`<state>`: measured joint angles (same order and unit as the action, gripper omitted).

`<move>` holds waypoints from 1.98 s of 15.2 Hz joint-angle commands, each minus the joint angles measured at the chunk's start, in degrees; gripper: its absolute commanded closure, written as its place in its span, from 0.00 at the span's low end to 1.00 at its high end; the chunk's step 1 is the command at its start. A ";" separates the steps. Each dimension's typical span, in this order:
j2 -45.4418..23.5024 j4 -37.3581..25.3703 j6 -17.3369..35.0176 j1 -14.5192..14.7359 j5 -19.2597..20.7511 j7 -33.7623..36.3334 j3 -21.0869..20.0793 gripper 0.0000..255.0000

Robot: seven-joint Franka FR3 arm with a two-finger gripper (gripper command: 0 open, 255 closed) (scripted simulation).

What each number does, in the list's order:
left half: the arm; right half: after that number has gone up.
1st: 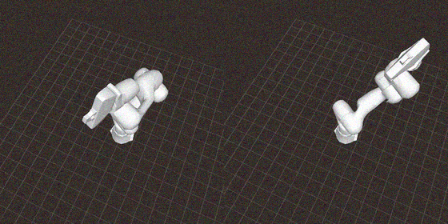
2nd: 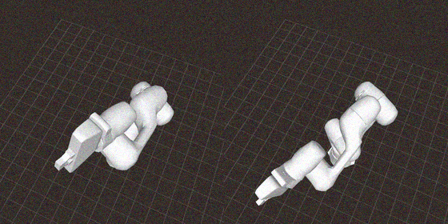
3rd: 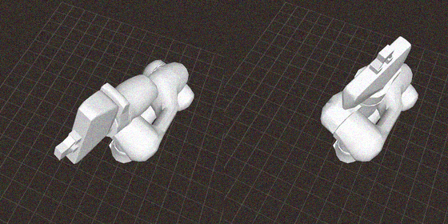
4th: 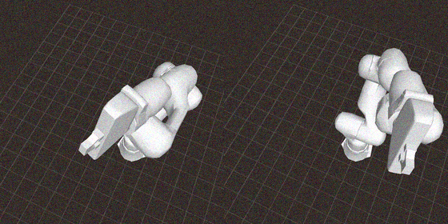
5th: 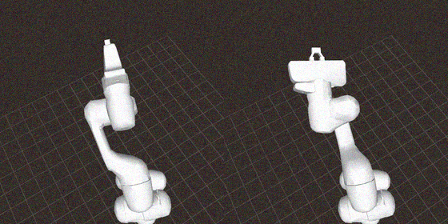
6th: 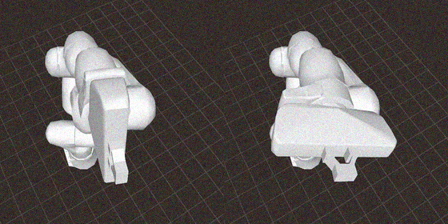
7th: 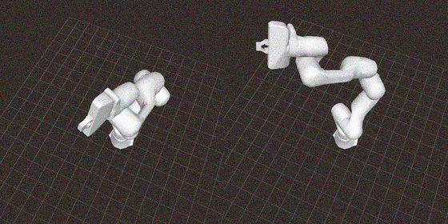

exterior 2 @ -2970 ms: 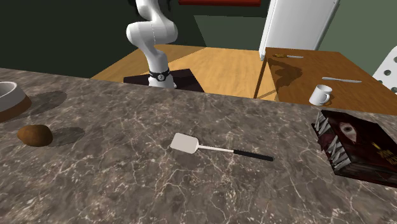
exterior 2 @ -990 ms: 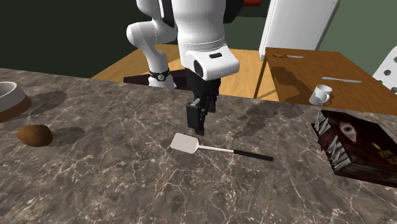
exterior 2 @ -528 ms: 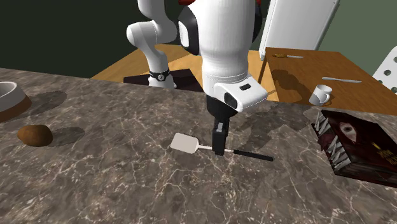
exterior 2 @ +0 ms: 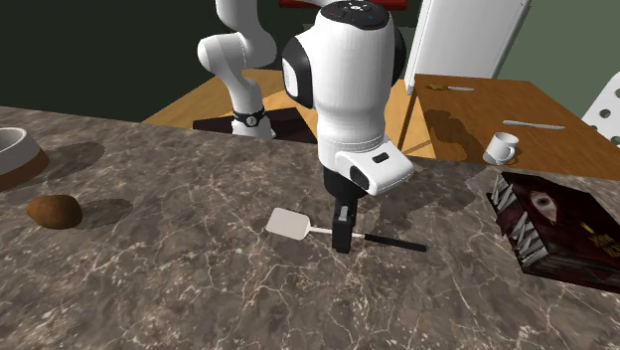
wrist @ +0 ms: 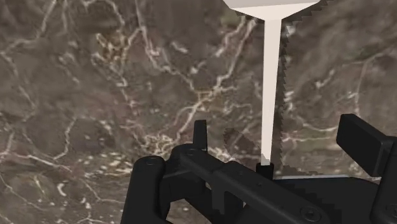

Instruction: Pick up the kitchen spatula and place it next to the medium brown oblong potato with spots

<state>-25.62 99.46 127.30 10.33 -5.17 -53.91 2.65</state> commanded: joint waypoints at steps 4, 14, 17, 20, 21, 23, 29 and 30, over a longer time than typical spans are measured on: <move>-0.05 -0.03 0.04 0.00 0.00 0.00 0.00 0.00; -0.06 -0.03 0.05 0.00 0.00 0.00 0.00 1.00; 1.05 -0.77 -1.81 0.03 0.14 0.16 0.06 1.00; 2.05 -1.69 -3.71 0.05 0.28 0.32 0.12 1.00; 2.36 -2.01 -4.35 0.05 0.32 0.38 0.14 1.00; 2.97 -2.70 -5.64 0.06 0.40 0.48 0.17 1.00; 4.54 -5.11 -9.61 0.08 0.63 0.78 0.25 1.00; 4.77 -5.56 -10.29 0.08 0.67 0.83 0.26 1.00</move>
<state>-21.06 94.37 117.72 10.35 -4.55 -53.20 2.92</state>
